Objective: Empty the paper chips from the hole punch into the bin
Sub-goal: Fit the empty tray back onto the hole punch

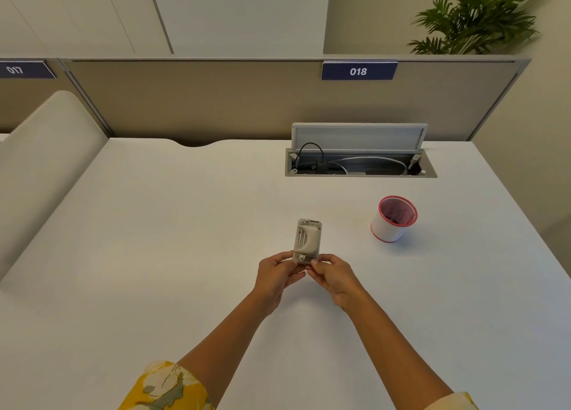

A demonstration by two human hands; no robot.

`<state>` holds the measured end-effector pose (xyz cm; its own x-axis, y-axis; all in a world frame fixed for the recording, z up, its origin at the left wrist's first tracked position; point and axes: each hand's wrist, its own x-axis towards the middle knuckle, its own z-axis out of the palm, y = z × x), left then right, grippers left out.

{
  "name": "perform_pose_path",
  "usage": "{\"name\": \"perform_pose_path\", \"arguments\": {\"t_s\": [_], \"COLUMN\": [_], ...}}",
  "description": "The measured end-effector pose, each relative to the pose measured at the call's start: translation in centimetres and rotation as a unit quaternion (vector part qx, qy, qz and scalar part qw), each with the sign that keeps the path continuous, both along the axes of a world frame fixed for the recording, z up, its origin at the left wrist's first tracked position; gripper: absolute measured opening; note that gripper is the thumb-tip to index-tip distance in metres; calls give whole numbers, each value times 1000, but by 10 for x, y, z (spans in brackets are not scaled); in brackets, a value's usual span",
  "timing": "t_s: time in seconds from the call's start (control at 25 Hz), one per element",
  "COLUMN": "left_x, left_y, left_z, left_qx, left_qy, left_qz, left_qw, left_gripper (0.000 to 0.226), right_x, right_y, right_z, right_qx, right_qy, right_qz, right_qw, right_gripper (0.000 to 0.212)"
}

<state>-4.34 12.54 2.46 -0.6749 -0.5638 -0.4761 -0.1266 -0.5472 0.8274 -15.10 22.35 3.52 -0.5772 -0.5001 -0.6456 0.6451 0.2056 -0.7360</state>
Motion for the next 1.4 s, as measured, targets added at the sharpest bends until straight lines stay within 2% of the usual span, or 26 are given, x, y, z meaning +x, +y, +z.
{"name": "perform_pose_path", "arguments": {"t_s": [0.24, 0.4, 0.56, 0.84, 1.08, 1.28, 1.4], "left_x": [2, 7, 4, 3, 5, 3, 1], "left_y": [0, -6, -18, -30, -29, -31, -33], "left_z": [-4, -2, 3, 8, 2, 1, 0], "left_qx": [-34, -33, -8, -17, -38, -66, -70], "left_qy": [-32, -20, -24, -8, -16, -28, -32], "left_qz": [39, -12, -10, -20, -43, -59, -61], "left_qw": [998, 999, 1000, 1000, 998, 996, 995], "left_gripper": [23, 19, 18, 22, 28, 33, 33], "right_x": [1, 0, -1, -3, -9, -8, -10], "right_y": [1, 3, 3, 4, -12, -23, -28], "right_z": [0, 0, 8, 13, 8, -2, -7], "right_qx": [27, 24, 26, 32, 23, 74, 105], "right_qy": [35, 25, 40, 80, 139, 190, 205], "right_qz": [21, 42, 96, 195, 134, 81, 90], "right_qw": [999, 999, 994, 977, 981, 976, 969], "right_gripper": [16, 18, 18, 16, 21, 21, 19]}}
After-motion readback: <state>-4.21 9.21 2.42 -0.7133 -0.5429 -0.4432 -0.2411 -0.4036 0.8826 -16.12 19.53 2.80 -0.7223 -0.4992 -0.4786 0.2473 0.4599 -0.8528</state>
